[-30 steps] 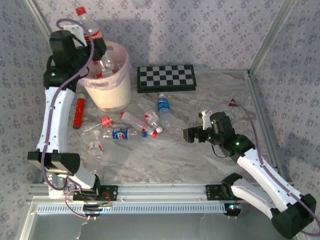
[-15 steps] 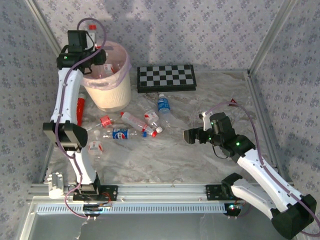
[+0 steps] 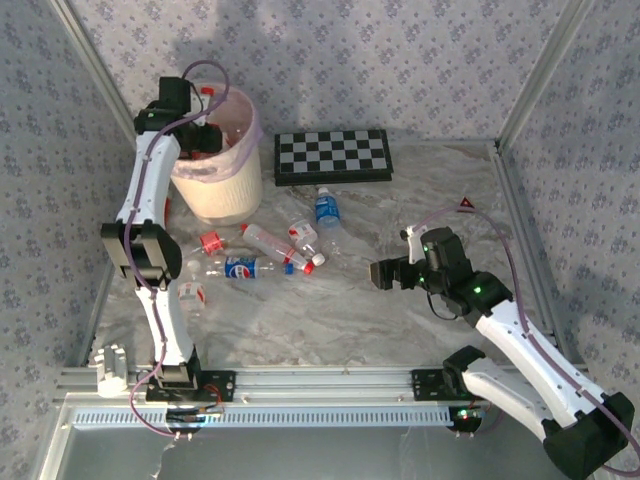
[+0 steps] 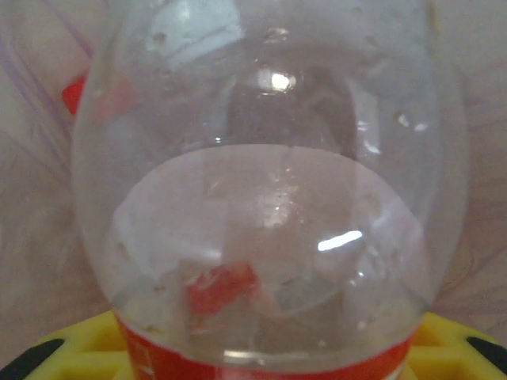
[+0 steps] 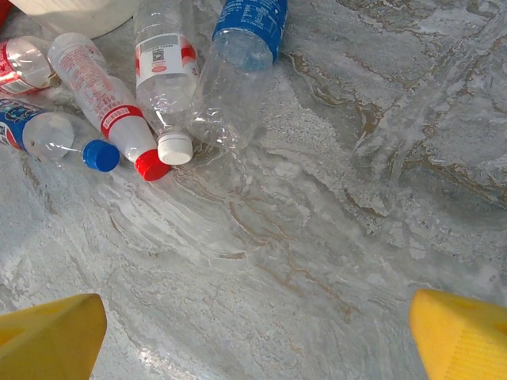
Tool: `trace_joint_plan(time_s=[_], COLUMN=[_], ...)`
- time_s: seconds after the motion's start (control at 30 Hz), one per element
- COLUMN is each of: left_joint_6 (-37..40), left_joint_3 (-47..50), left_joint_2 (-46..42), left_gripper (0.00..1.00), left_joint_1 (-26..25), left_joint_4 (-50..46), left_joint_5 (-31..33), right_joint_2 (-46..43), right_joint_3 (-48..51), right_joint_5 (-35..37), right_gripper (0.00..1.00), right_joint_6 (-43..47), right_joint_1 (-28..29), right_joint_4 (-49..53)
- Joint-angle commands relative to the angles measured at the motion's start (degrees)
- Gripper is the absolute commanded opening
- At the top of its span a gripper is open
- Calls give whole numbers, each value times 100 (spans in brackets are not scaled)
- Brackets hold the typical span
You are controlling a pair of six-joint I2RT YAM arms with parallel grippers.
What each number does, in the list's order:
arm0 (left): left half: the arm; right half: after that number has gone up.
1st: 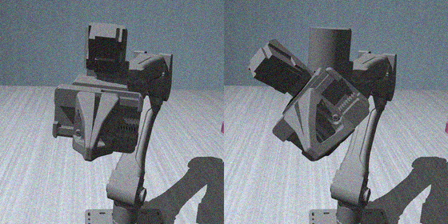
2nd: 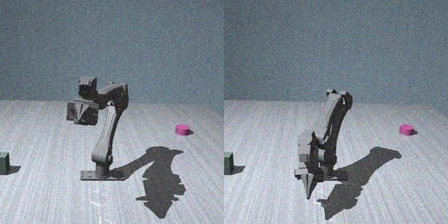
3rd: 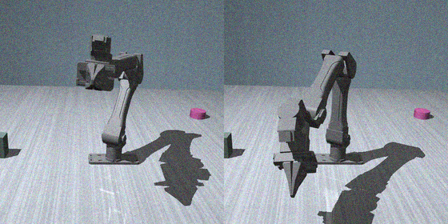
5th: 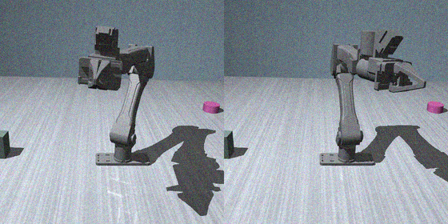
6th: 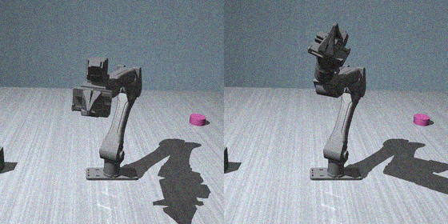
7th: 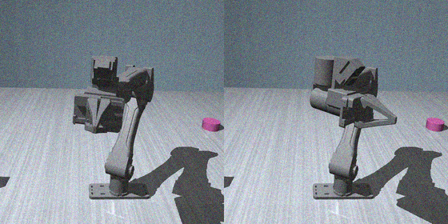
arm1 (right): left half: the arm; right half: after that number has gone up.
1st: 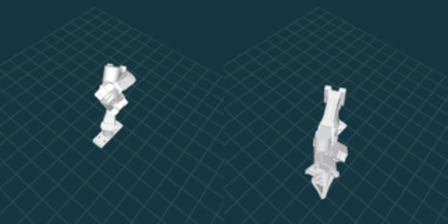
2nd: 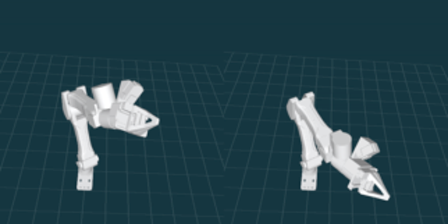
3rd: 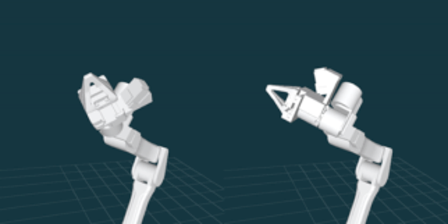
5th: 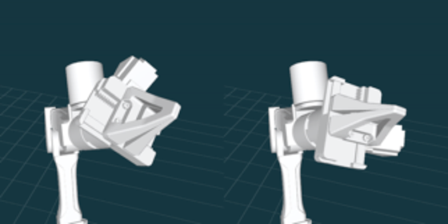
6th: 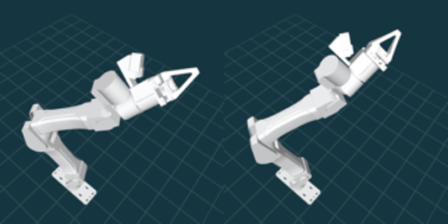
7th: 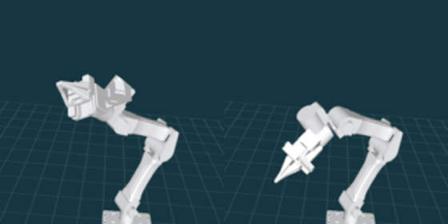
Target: Put the plastic bottles in the bin
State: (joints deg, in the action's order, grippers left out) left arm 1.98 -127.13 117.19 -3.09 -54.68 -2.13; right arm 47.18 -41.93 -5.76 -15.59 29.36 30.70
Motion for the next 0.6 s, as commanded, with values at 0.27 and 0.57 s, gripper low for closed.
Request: trace_joint_plan(time_s=[0.27,0.57], left_joint_6=[76,81], left_joint_3=[-270,-543], left_joint_2=[-285,-791], left_gripper=[91,97], left_joint_1=[-16,-15], left_joint_4=[-307,-405], left_joint_5=[-529,-675], right_joint_2=[197,458], right_joint_3=[46,2], right_joint_5=[127,131], right_gripper=[100,100], right_joint_6=[-163,-306], right_joint_1=[12,34], right_joint_4=[59,-6])
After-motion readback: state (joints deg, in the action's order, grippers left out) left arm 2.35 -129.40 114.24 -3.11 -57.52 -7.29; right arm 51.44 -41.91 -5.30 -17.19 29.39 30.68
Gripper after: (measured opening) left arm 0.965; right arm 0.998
